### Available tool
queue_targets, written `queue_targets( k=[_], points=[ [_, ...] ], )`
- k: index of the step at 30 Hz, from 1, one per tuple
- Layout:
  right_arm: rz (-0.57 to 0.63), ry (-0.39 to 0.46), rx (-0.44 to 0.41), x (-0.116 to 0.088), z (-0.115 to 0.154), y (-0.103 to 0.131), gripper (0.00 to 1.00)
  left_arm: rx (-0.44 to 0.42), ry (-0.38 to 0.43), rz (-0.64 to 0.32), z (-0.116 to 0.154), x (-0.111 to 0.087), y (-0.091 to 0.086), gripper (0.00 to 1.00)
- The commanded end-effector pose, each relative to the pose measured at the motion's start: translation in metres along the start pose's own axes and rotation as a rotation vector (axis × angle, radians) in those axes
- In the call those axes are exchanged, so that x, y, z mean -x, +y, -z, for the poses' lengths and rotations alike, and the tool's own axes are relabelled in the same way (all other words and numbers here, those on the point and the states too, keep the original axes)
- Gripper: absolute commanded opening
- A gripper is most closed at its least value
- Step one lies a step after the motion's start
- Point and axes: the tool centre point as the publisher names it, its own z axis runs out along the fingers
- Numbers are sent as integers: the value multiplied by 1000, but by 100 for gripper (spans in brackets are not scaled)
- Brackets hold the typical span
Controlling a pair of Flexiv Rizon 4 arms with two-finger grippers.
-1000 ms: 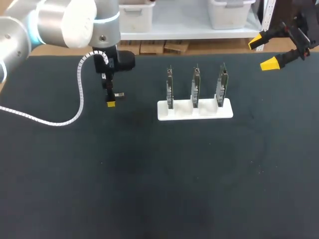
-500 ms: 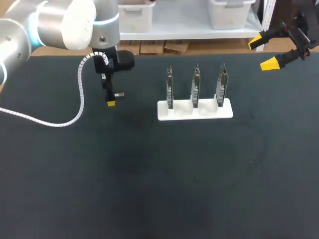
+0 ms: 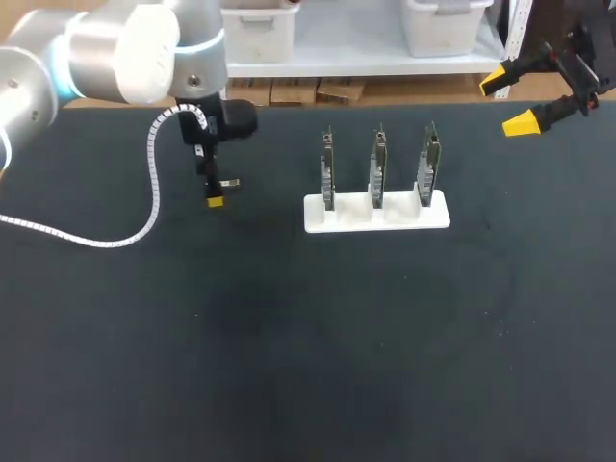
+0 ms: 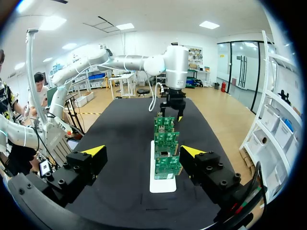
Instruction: Pick up the optical module with the left hand, and insert it into the network port with the right hand.
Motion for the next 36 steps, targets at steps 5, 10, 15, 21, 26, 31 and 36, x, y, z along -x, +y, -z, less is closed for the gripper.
queue_targets(
  k=[5, 10, 15, 21, 26, 31, 36],
  points=[
    [0, 0, 0, 0, 0, 0, 100, 4, -4, 1, -2, 0, 1, 100],
    [0, 0, 0, 0, 0, 0, 100, 8, -15, -6, -1, -3, -2, 0],
    [0, 0, 0, 0, 0, 0, 100, 5, -19, -6, 0, -5, -5, 0],
    [0, 0, 0, 0, 0, 0, 100, -12, -25, -4, -4, -5, -10, 0],
    [0, 0, 0, 0, 0, 0, 100, -34, -28, -8, -8, -3, -12, 0],
    [0, 0, 0, 0, 0, 0, 100, -39, -46, 2, -7, -3, -12, 0],
    [0, 0, 0, 0, 0, 0, 100, -19, -159, 24, 7, 2, -14, 0]
  ],
)
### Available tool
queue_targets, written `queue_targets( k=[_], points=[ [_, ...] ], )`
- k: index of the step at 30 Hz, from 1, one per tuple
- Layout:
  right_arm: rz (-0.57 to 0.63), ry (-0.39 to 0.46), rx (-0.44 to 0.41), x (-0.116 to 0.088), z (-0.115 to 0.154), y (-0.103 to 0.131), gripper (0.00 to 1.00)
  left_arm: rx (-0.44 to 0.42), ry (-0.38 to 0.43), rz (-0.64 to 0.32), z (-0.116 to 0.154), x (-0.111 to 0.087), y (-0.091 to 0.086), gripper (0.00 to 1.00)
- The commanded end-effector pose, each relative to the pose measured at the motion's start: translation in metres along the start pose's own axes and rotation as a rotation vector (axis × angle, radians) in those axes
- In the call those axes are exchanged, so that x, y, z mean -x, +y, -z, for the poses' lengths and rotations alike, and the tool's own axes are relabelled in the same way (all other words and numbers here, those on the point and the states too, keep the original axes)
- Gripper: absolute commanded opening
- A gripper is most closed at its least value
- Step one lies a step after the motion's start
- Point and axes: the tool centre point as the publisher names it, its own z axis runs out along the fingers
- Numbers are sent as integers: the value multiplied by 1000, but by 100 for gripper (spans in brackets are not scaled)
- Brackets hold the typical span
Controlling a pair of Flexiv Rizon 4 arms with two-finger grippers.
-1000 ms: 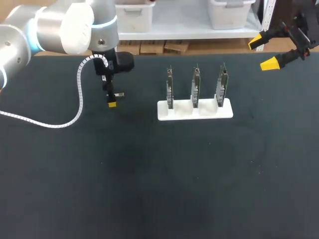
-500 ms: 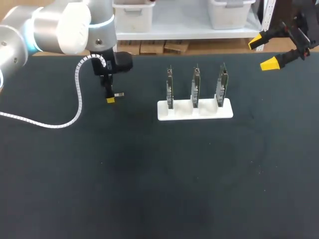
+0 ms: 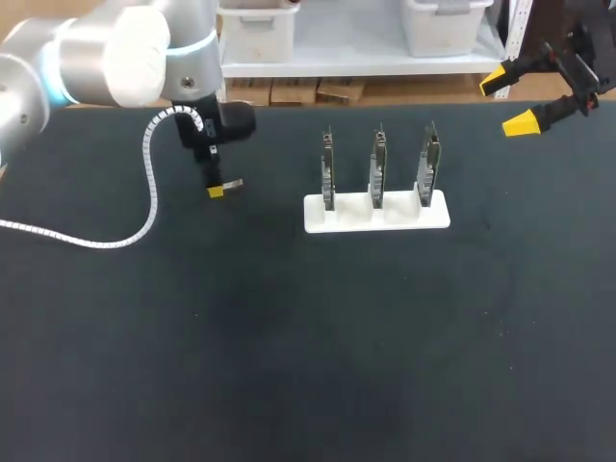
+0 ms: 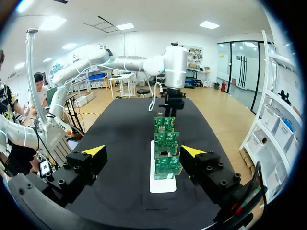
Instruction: Pick up the optical module with the left hand, and insert it into the network port with the right hand.
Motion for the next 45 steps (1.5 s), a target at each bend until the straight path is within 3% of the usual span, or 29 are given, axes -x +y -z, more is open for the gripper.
queue_targets(
  k=[1, 12, 17, 19, 27, 32, 45],
  points=[
    [0, 0, 0, 0, 0, 0, 100, 28, -114, 8, 11, -2, -6, 0],
    [0, 0, 0, 0, 0, 0, 100, 96, -535, -54, 86, 28, -37, 0],
    [0, 0, 0, 0, 0, 0, 100, 125, -696, -144, 120, 43, -59, 0],
    [0, 0, 0, 0, 0, 0, 100, 160, -796, -190, 130, 47, -65, 0],
    [0, 0, 0, 0, 0, 0, 100, 231, -1016, -317, 160, 62, -85, 0],
    [0, 0, 0, 0, 0, 0, 100, 217, -1069, -386, 171, 70, -94, 0],
    [0, 0, 0, 0, 0, 0, 100, 217, -1069, -386, 171, 70, -94, 0]
  ],
)
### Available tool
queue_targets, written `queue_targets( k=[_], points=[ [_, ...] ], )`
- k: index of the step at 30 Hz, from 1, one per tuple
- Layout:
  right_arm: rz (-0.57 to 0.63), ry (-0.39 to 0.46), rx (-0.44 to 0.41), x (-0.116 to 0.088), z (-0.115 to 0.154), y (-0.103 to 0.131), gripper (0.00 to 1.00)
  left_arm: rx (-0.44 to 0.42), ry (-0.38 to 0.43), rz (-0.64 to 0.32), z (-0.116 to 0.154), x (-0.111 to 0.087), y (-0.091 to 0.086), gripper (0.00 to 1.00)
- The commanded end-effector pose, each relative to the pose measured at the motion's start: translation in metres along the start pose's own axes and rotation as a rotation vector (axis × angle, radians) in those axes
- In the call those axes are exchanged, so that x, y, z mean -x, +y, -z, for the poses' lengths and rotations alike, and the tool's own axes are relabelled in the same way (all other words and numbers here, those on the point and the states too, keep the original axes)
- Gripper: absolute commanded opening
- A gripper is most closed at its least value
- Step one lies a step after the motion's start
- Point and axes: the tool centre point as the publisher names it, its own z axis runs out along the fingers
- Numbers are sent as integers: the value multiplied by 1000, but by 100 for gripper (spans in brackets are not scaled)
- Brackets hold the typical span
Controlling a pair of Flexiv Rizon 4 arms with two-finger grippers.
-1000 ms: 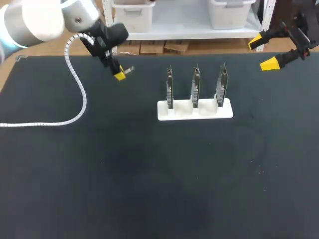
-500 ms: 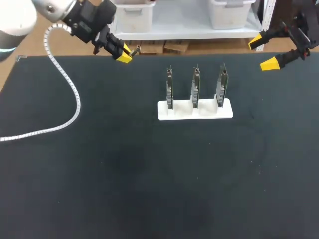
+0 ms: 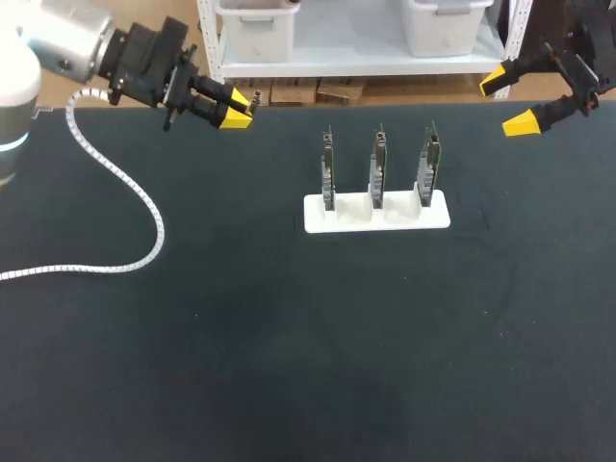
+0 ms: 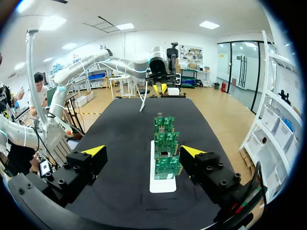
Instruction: Pick up the optical module with the left hand, and insert it into the network port with the right hand.
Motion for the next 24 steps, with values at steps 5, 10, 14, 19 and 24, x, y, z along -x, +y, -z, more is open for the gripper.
queue_targets(
  k=[5, 10, 14, 19, 24],
  points=[
    [0, 0, 0, 0, 0, 0, 100, 194, -21, -4, 0, -1, -7, 0],
    [0, 0, 0, 0, 0, 0, 100, 194, -21, -4, 0, -1, -7, 0],
    [0, 0, 0, 0, 0, 0, 100, 194, -21, -4, 0, -1, -7, 0],
    [0, 0, 0, 0, 0, 0, 100, 170, -94, 11, -35, 12, -27, 0],
    [0, 0, 0, 0, 0, 0, 100, 254, -210, 38, -45, 25, -53, 0]
  ],
)
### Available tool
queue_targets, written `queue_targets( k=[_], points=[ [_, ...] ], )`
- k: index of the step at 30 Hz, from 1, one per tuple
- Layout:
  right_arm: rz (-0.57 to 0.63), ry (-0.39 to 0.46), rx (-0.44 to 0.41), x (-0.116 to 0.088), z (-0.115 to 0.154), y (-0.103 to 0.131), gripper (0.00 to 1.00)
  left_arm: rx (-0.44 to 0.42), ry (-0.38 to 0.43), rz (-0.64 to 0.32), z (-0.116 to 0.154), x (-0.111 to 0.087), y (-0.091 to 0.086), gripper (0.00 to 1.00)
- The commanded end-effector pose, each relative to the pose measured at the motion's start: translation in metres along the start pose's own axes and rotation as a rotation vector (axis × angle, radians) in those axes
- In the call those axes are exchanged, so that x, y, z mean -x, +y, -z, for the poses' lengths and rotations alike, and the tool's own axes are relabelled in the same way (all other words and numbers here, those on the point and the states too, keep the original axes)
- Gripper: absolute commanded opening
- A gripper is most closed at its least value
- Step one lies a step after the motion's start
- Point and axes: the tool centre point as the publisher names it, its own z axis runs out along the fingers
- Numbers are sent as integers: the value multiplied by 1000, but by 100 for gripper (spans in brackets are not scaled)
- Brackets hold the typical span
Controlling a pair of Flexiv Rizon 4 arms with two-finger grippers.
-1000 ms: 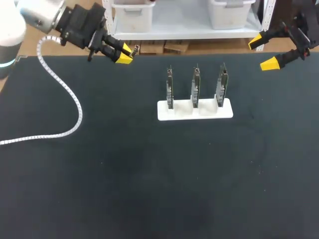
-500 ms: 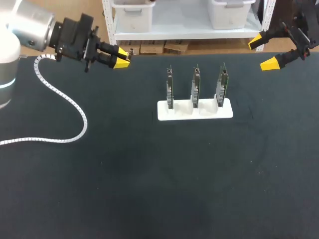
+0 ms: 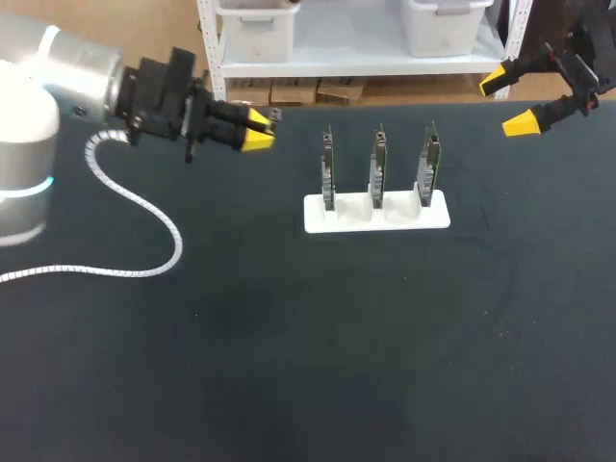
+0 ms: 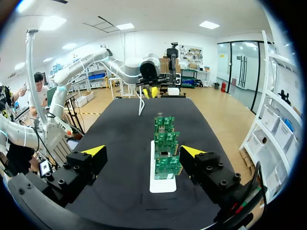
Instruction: Pick up the optical module with the left hand, and insert it into the network port with the right hand.
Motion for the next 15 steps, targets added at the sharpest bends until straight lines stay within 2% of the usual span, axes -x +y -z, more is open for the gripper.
queue_targets(
  k=[1, 8, 12, 15],
  points=[
    [0, 0, 0, 0, 0, 0, 100, 213, -67, 31, -3, 0, -23, 0],
    [0, 0, 0, 0, 0, 0, 100, 279, -62, 6, -9, 40, -45, 0],
    [0, 0, 0, 0, 0, 0, 100, 268, -82, -42, -22, 69, -43, 0],
    [0, 0, 0, 0, 0, 0, 100, 250, -83, -77, -31, 82, -36, 0]
  ],
)
